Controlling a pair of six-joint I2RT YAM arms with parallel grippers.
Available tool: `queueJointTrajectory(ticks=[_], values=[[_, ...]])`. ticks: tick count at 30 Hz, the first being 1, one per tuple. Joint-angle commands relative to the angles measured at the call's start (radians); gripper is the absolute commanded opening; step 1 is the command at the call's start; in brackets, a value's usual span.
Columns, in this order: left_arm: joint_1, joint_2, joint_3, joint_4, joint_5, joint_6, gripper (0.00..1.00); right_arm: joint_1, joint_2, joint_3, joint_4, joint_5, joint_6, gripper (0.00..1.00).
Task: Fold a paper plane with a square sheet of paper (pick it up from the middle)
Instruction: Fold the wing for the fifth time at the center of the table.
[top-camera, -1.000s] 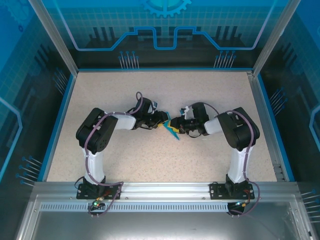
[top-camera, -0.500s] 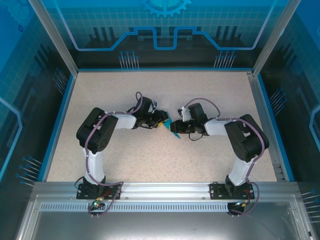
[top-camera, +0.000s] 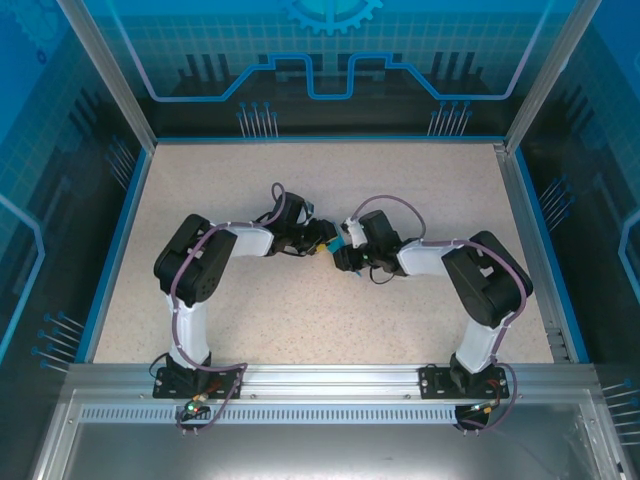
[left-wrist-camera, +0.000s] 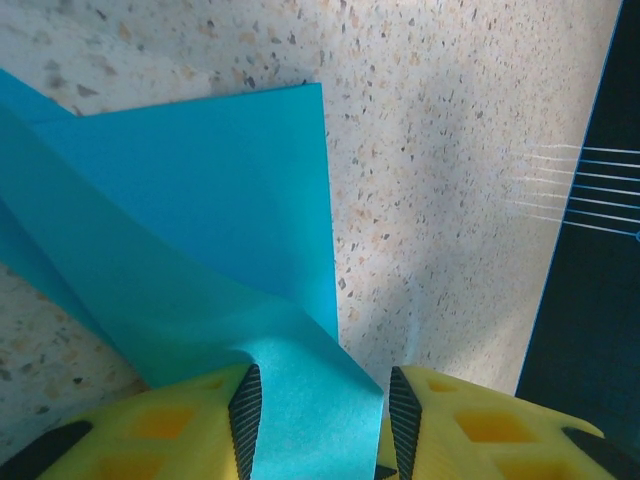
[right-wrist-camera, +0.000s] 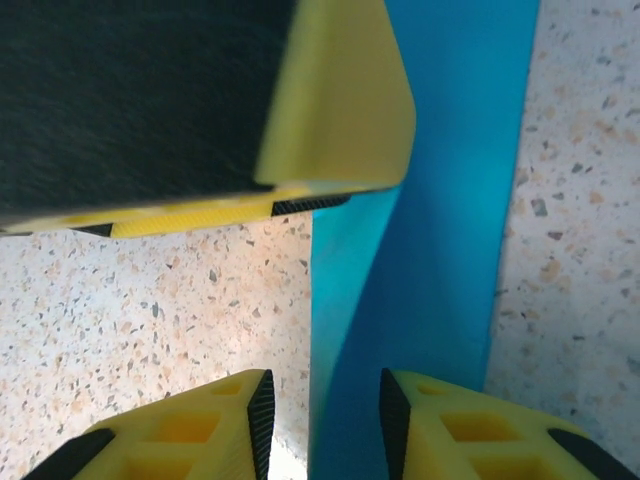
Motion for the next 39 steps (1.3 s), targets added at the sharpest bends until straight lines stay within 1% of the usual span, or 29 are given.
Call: queueJointTrajectory(ticks=[1, 6, 7, 10, 16, 21, 29, 31, 34, 37, 39], values=[[-0.004, 0.024, 0.026, -0.035, -0.019, -0.002, 0.42, 0.029, -0.015, 0.003, 0.030, 0.076, -0.058, 0.35], [-0.002, 0.030, 0.030, -0.045, -0.024, -0.006, 0.42, 0.059, -0.016, -0.026, 0.086, 0.128, -0.119, 0.33], [-0.003, 0.031, 0.030, -0.044, -0.024, -0.007, 0.42, 0.062, -0.018, -0.032, 0.117, 0.135, -0.128, 0.33], [-0.003, 0.032, 0.032, -0.049, -0.025, -0.010, 0.42, 0.065, -0.009, -0.041, 0.136, 0.146, -0.147, 0.32], [-0.001, 0.031, 0.038, -0.053, -0.022, -0.012, 0.42, 0.065, 0.012, -0.049, 0.167, 0.143, -0.168, 0.29], [0.001, 0.023, 0.040, -0.059, -0.022, -0.007, 0.42, 0.063, 0.031, -0.054, 0.185, 0.124, -0.171, 0.23], [0.003, 0.026, 0.047, -0.067, -0.021, -0.002, 0.41, 0.053, 0.058, -0.048, 0.183, 0.089, -0.144, 0.27], [0.003, 0.025, 0.047, -0.066, -0.020, -0.002, 0.41, 0.050, 0.065, -0.049, 0.182, 0.084, -0.135, 0.26], [0.006, 0.019, 0.047, -0.066, -0.018, -0.003, 0.41, 0.042, 0.073, -0.048, 0.183, 0.073, -0.125, 0.21], [0.008, 0.005, 0.048, -0.067, -0.016, 0.001, 0.41, 0.028, 0.073, -0.056, 0.197, 0.053, -0.110, 0.14], [0.011, -0.007, 0.049, -0.069, -0.011, 0.003, 0.42, 0.013, 0.072, -0.064, 0.215, 0.021, -0.094, 0.08]])
